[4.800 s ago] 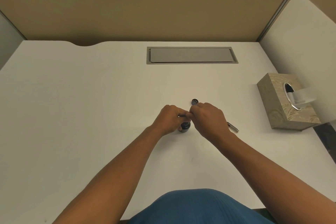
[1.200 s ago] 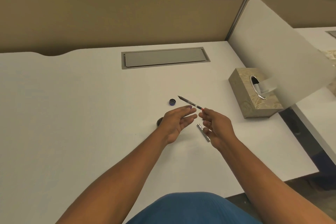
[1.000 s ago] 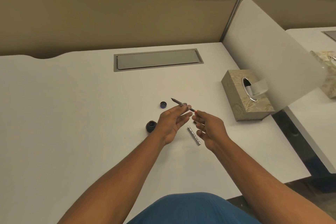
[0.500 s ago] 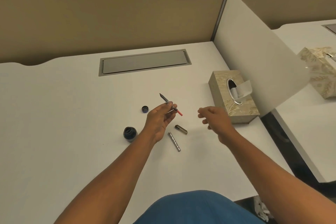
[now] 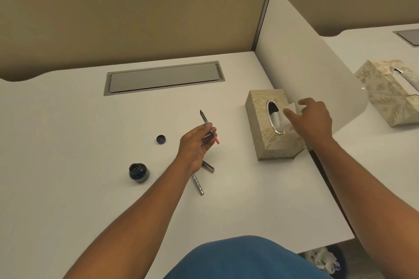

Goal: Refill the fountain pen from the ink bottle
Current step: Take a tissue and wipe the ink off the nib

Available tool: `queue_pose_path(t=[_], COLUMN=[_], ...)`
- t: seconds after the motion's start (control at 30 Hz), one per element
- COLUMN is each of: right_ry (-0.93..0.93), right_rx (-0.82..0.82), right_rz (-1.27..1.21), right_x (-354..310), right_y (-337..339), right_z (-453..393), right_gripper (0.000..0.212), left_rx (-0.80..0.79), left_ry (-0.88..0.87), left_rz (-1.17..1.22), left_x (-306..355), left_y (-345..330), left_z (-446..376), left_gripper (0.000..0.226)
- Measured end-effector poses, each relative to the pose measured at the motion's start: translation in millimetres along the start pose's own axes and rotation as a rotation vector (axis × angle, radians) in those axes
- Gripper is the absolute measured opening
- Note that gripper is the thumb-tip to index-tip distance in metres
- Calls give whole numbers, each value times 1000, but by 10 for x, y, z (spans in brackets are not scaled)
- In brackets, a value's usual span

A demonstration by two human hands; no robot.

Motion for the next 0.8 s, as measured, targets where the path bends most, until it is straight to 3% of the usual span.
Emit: queue_pose_path(t=[0.1,0.2,0.43,0.8], right_ry=[-86,-98,30,165], right_rx=[-161,-212,-89,68], right_rz=[-11,-78,-60,-161], right_x=[82,106,-21,-665], right_y=[-75,-129,30,652], right_z=[18,53,25,43], right_gripper=[74,60,17,15], left_rx=[5,14,19,-6], left_ry=[-1,4,10,-12], left_rz=[-12,-29,-61,-66], left_x=[-19,-27,-15,117], left_y=[-38,-65,-17,177], left_z=[-16,-11,49,225], left_gripper=[13,13,11,12])
Point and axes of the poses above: each hand's wrist, its own z-axis away from the middle knuckle, its own y-axis out of the back of the hand, x = y × z, the point moved 1 cm from there along -z, towards the middle knuckle, and after that the axes turned 14 degrees about y, right-handed, at the moved point
